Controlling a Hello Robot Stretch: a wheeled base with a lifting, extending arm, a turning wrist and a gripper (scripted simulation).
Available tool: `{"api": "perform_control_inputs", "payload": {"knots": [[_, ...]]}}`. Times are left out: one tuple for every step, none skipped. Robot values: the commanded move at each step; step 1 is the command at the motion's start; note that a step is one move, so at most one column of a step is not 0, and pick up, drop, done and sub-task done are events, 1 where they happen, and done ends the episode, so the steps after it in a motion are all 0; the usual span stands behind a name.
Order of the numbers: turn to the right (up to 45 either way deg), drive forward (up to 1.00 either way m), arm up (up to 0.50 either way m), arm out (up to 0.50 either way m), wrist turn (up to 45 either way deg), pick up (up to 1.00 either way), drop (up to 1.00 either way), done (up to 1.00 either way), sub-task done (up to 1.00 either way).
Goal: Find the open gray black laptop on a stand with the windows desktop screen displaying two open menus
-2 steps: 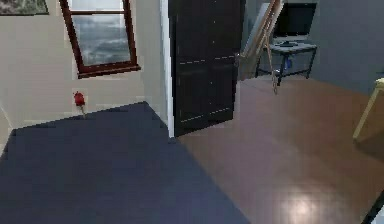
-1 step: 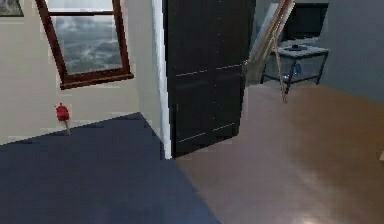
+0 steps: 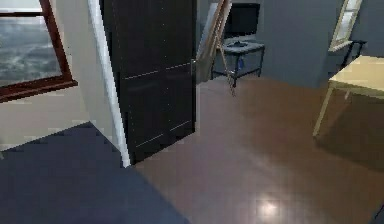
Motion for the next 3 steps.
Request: {"api": "perform_control_inputs", "payload": {"knots": [[0.0,0.45,0.0,0.0,0.0,0.0,0.0,0.0,0.0],[24.0,0.0,0.0,0.0,0.0,0.0,0.0,0.0,0.0],[0.0,1.0,0.0,0.0,0.0,0.0,0.0,0.0,0.0]]}}
